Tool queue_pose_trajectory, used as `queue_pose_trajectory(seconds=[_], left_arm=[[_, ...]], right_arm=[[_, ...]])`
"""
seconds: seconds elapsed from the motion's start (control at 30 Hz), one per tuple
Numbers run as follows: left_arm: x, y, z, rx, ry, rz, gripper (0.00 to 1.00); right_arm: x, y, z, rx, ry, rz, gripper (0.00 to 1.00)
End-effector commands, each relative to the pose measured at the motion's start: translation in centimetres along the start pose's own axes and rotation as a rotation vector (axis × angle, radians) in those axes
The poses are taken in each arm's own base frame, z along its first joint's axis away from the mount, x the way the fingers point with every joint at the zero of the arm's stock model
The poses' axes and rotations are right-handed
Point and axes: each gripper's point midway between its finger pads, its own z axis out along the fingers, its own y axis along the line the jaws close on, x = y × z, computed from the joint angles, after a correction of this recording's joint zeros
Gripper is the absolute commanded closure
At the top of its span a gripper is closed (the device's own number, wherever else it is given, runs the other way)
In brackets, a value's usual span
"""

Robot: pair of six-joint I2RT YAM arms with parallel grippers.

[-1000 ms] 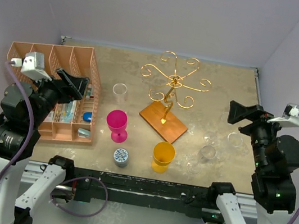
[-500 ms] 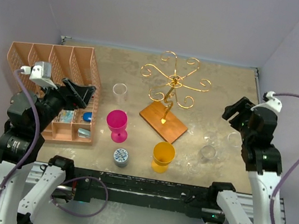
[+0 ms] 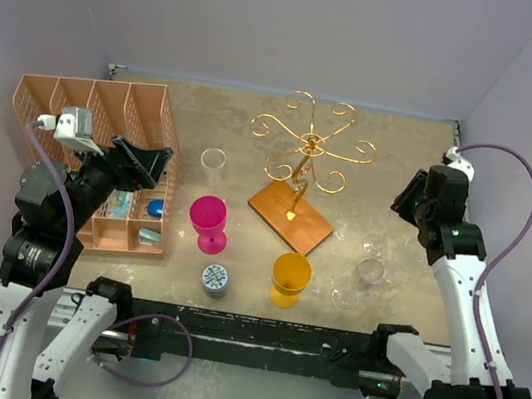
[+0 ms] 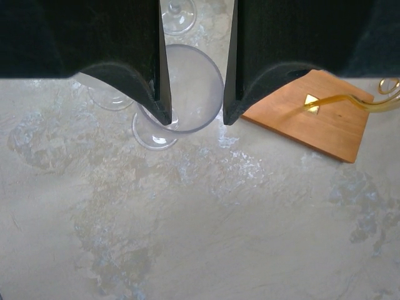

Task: Place the wine glass upside down on the wine glass rack

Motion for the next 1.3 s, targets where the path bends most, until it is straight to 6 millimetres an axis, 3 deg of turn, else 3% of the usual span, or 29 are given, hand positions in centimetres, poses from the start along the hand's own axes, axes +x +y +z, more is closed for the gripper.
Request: queue_pose_trajectory(seconds=[0.0,0.3,0.47,0.53,0.87,1.0,1.27], left_arm=[[-1.1,-0.4,0.3,0.019,-0.043,0.023,0.23],[-1.1,-0.2,0.4,0.009,-0.042,0.03,0.23],[-1.1,-0.6,0.4,0.025,-0.031,0.021,0.23],[-1.0,-1.1,0.5,0.052,-0.014,0.015,0.23],[-2.6,-3.1,2.1,0.128,-0.039,-0.064,0.24],[-3.4,-5.1,3.3,0.227,-0.033,-0.137,0.25],[-7.5,-8.8,5.2,0.405,-0.119,-0.329,0.26]], right_arm=[[-0.7,0.6,0.4,-0.018,0.0,-0.029,0.61],[-0.6,0.4,0.3,-0.008,0.007,-0.028,0.71],[-1.5,0.3,0.0,0.007,-0.016,-0.016,0.98],[-2.3,0.2,-0.3,0.018,-0.045,-0.004,1.0],[-9.9,1.8,-4.7,-0.079,-0.367,0.132,1.0],[-13.6,3.2,-7.4,-0.193,-0.546,0.217,1.0],[-18.6,6.1,-12.1,-0.428,-0.78,0.331,1.0]])
